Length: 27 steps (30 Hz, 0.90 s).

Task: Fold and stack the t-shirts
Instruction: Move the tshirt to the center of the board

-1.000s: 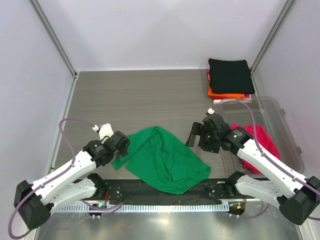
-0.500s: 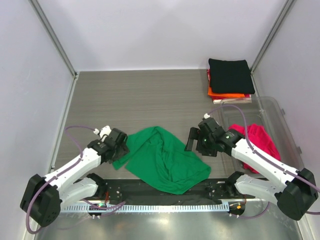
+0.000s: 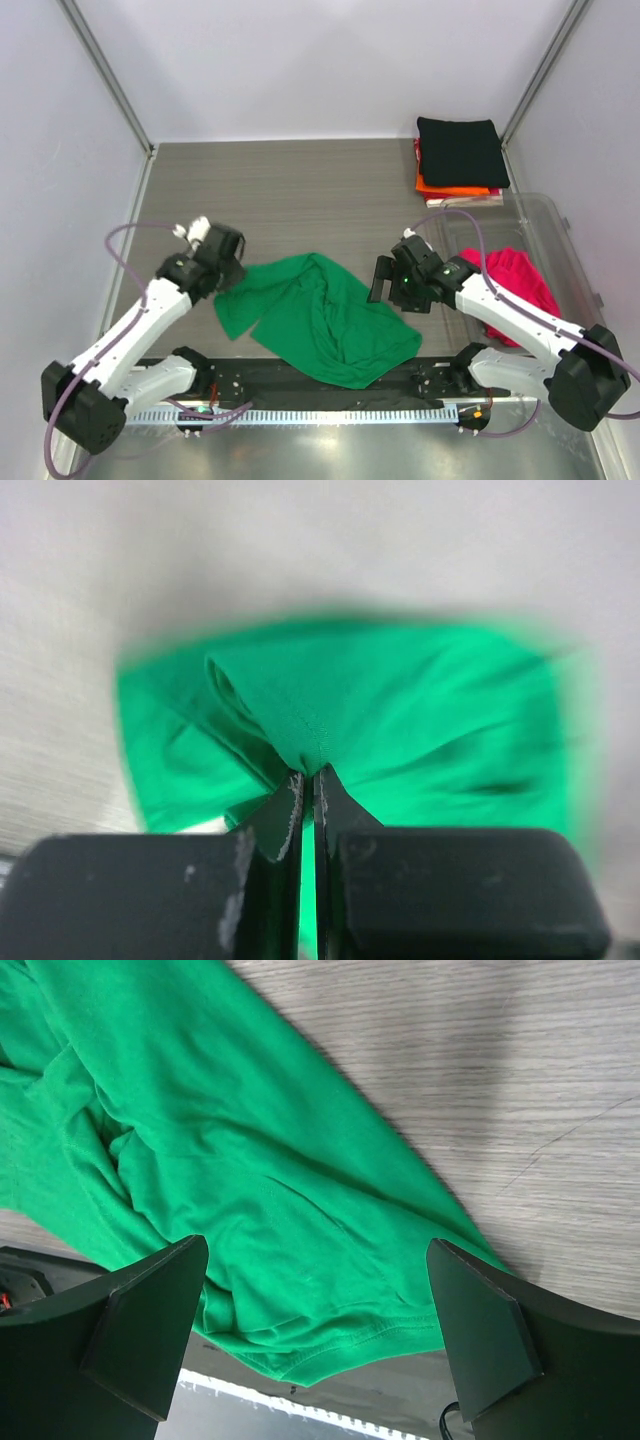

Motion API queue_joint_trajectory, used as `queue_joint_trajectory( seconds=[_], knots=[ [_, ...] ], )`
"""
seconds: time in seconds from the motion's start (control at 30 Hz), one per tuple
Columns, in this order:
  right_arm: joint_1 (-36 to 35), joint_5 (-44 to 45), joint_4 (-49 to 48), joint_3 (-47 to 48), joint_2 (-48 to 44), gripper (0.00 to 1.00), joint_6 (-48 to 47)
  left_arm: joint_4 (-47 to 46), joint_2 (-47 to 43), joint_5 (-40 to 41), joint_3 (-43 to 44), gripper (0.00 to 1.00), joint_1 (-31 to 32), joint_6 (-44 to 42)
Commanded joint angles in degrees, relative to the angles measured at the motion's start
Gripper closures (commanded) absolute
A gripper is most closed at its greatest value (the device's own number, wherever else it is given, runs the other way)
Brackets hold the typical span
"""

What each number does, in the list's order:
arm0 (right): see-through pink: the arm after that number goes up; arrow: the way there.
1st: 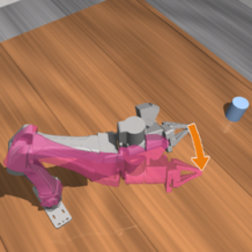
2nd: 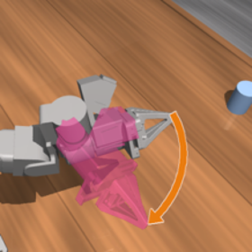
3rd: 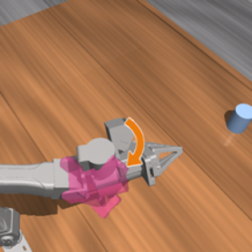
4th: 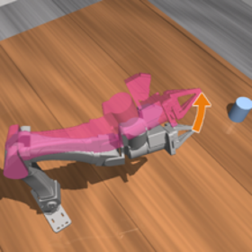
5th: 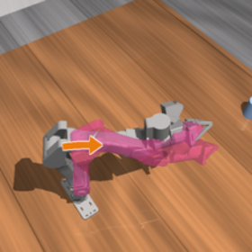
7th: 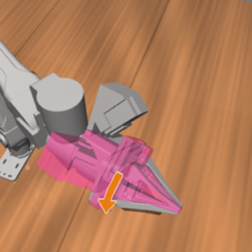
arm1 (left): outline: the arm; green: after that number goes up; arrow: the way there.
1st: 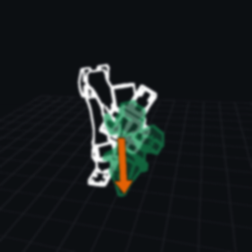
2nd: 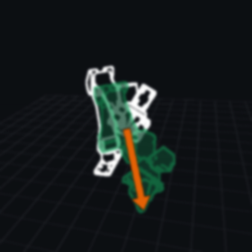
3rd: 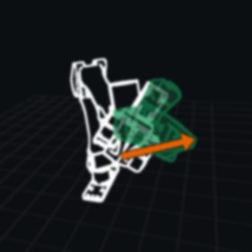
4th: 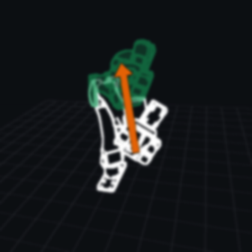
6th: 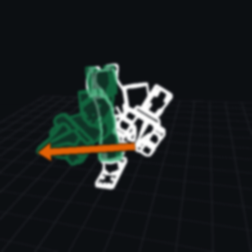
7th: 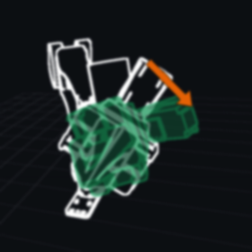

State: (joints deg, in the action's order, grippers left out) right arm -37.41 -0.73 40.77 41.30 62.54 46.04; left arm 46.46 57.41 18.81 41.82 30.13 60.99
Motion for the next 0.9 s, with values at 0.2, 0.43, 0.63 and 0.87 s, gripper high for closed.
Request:
queue_joint_trajectory(
  seconds=[0.2, 0.43, 0.63, 0.87],
  knots=[
    [-0.3, 2.32, -1.31, 3.17, 3.28, 0.02, -0.95, 2.68, 17.0, -15.43, 25.76, 0.39, -29.75, -16.6],
    [-0.3, 2.93, 0.97, 3.79, 0.3, 0.01, -1.3, 0.21, 23.65, -23.91, 21.29, 0.0, -37.25, -18.72],
    [-0.91, 2.58, -0.07, 4.05, 0.21, 0.01, -1.48, 2.67, 9.85, -17.59, 14.44, 0.08, -36.99, -19.95],
    [-6.35, 2.75, -4.12, 5.37, 6.53, 0.02, -0.17, 2.41, -0.01, -12.76, 4.85, 0.25, -27.97, -17.41]
  ],
)
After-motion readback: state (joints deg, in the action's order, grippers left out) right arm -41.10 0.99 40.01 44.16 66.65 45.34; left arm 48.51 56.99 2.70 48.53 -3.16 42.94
